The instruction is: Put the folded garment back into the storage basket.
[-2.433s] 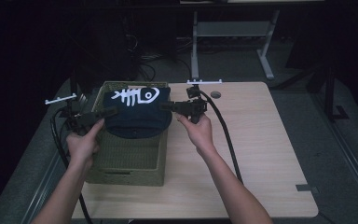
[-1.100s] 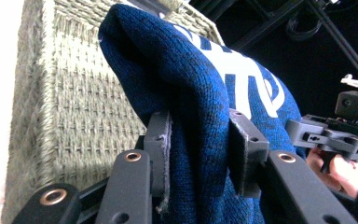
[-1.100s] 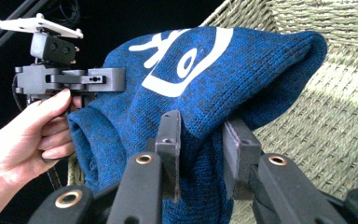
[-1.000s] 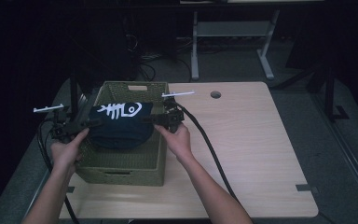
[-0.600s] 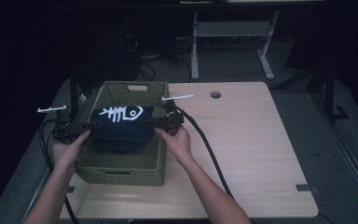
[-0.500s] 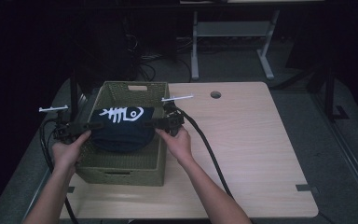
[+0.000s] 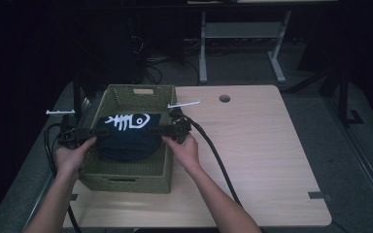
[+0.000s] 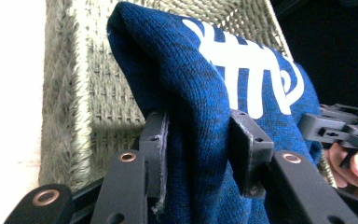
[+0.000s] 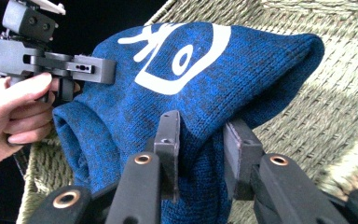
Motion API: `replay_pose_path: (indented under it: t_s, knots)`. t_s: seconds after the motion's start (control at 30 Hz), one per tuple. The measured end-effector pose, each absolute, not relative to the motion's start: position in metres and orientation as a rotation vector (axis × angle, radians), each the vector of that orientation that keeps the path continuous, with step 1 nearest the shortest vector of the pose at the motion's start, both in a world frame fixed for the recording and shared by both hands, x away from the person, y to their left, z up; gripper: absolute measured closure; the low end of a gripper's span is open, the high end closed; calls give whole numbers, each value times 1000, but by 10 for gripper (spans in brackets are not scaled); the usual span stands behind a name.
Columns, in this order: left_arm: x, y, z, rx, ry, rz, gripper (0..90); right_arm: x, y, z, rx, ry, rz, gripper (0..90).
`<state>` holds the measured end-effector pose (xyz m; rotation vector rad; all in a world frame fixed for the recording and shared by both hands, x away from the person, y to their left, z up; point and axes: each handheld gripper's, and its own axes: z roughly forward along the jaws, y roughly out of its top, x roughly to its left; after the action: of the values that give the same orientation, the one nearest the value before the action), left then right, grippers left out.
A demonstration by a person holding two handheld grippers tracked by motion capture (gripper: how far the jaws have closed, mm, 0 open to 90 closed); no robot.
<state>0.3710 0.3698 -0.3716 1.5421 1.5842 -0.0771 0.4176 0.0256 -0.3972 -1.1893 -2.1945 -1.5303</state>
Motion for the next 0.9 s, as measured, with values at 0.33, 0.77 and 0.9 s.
replay_pose_path:
  t_s: [0.33, 0.77, 0.9]
  knots:
    - [370, 369, -372, 1549, 1613, -64, 600, 415, 27, -396, -1188, -2242, -1535, 678]
    - [367, 365, -368, 1555, 1605, 20, 523, 404, 24, -384, -1251, -2367, -1596, 544]
    - [366, 366, -367, 1545, 1592, 32, 523, 404, 18, -379, -1249, -2347, -1615, 538]
